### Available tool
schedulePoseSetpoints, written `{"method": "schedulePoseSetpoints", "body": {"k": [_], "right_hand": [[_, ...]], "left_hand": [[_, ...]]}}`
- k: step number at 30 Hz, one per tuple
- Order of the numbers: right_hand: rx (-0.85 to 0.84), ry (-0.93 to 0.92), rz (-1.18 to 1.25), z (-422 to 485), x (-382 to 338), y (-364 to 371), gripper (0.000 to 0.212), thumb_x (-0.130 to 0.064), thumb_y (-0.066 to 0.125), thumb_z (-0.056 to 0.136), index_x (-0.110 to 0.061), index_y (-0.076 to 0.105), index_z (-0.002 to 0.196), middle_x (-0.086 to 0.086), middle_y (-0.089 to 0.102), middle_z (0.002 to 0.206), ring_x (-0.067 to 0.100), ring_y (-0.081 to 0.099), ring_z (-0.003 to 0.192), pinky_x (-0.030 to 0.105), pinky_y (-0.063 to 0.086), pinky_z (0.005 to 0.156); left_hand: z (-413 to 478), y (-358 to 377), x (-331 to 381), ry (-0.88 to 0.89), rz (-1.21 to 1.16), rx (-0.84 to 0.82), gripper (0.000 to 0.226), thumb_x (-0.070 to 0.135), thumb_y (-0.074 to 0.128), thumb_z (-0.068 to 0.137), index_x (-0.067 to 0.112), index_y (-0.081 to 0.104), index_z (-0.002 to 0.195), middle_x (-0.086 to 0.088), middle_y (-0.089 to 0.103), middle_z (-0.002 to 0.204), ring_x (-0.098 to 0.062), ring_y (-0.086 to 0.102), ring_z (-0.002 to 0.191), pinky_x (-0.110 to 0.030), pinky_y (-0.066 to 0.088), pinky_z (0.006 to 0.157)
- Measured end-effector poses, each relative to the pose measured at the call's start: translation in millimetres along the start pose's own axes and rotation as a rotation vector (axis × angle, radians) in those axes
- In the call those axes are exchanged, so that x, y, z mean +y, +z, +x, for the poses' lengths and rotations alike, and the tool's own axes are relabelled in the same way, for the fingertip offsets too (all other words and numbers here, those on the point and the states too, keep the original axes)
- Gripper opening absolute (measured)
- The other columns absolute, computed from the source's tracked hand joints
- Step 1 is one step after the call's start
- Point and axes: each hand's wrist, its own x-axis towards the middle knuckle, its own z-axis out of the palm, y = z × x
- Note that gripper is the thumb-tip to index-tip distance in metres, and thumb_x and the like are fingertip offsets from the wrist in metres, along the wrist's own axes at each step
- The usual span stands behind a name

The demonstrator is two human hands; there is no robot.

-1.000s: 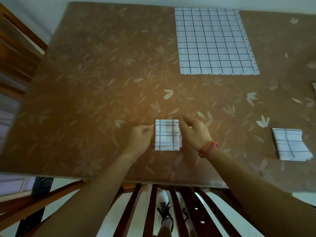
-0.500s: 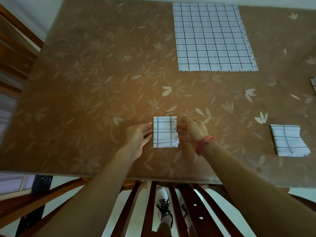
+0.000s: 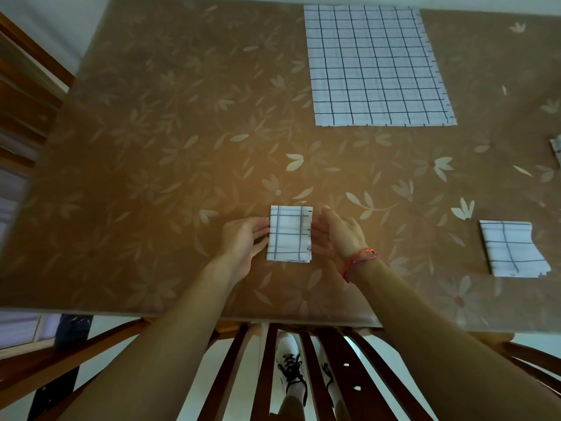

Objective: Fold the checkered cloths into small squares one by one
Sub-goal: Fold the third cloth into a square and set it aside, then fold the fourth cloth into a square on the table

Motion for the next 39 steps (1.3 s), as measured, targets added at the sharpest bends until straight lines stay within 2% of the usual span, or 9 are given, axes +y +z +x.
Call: {"method": "schedulePoseSetpoints", "body": {"k": [11, 20, 25, 29, 33, 37, 39], "right_hand": [[0.027, 0.0, 0.006, 1, 1, 1, 0.032, -0.035, 0.05, 0.098, -0.012, 0.067, 0.086, 0.004, 0.073, 0.089, 0.023, 0.07, 0.091, 0.048, 0.055, 0.087], [0.026, -0.019, 0.003, 1, 5, 0, 0.033, -0.033, 0.051, 0.097, -0.013, 0.07, 0.08, 0.004, 0.074, 0.084, 0.023, 0.071, 0.088, 0.05, 0.055, 0.087], [0.011, -0.009, -0.011, 4, 7, 0, 0.033, -0.034, 0.051, 0.096, -0.012, 0.072, 0.085, 0.006, 0.076, 0.089, 0.024, 0.071, 0.09, 0.051, 0.055, 0.086], [0.019, -0.007, -0.007, 5, 8, -1, 0.034, -0.035, 0.052, 0.095, -0.014, 0.072, 0.078, 0.008, 0.075, 0.091, 0.026, 0.071, 0.092, 0.053, 0.055, 0.085], [0.008, -0.008, -0.031, 7, 9, -2, 0.035, -0.037, 0.051, 0.094, -0.01, 0.073, 0.092, 0.006, 0.076, 0.093, 0.023, 0.072, 0.09, 0.05, 0.056, 0.086], [0.01, -0.016, -0.048, 8, 7, -3, 0.032, -0.034, 0.049, 0.097, -0.011, 0.07, 0.088, 0.008, 0.074, 0.092, 0.022, 0.071, 0.086, 0.043, 0.058, 0.081], [0.02, -0.031, -0.089, 10, 7, -6, 0.03, -0.037, 0.051, 0.095, -0.015, 0.069, 0.084, 0.006, 0.074, 0.091, 0.022, 0.07, 0.087, 0.042, 0.058, 0.08]], "left_hand": [[-1, -1, -3, -0.009, 0.015, 0.003, 0.019, 0.003, 0.059, 0.092, -0.004, 0.066, 0.108, -0.014, 0.07, 0.109, -0.024, 0.065, 0.106, -0.04, 0.053, 0.095], [-1, 1, -3, -0.003, 0.036, 0.004, 0.018, 0.005, 0.058, 0.094, -0.002, 0.066, 0.109, -0.012, 0.07, 0.11, -0.023, 0.064, 0.107, -0.037, 0.054, 0.093], [-1, 1, -3, 0.001, 0.05, 0.008, 0.02, 0.005, 0.058, 0.094, -0.002, 0.065, 0.11, -0.012, 0.07, 0.11, -0.023, 0.065, 0.107, -0.037, 0.054, 0.093], [-2, 1, -3, 0.01, 0.069, 0.01, 0.019, 0.006, 0.057, 0.095, -0.002, 0.066, 0.11, -0.011, 0.07, 0.109, -0.022, 0.065, 0.106, -0.035, 0.054, 0.09], [-3, 2, -3, 0.014, 0.079, 0.021, 0.019, 0.005, 0.057, 0.095, -0.002, 0.066, 0.11, -0.011, 0.07, 0.109, -0.022, 0.065, 0.106, -0.038, 0.053, 0.095], [-5, 4, -2, 0.029, 0.117, 0.032, 0.018, 0.007, 0.057, 0.095, 0.001, 0.066, 0.11, -0.009, 0.07, 0.108, -0.021, 0.064, 0.106, -0.037, 0.053, 0.095], [-7, 5, -1, 0.05, 0.137, 0.05, 0.011, 0.009, 0.059, 0.095, 0.007, 0.068, 0.101, -0.006, 0.069, 0.106, -0.019, 0.064, 0.105, -0.033, 0.052, 0.092]]}}
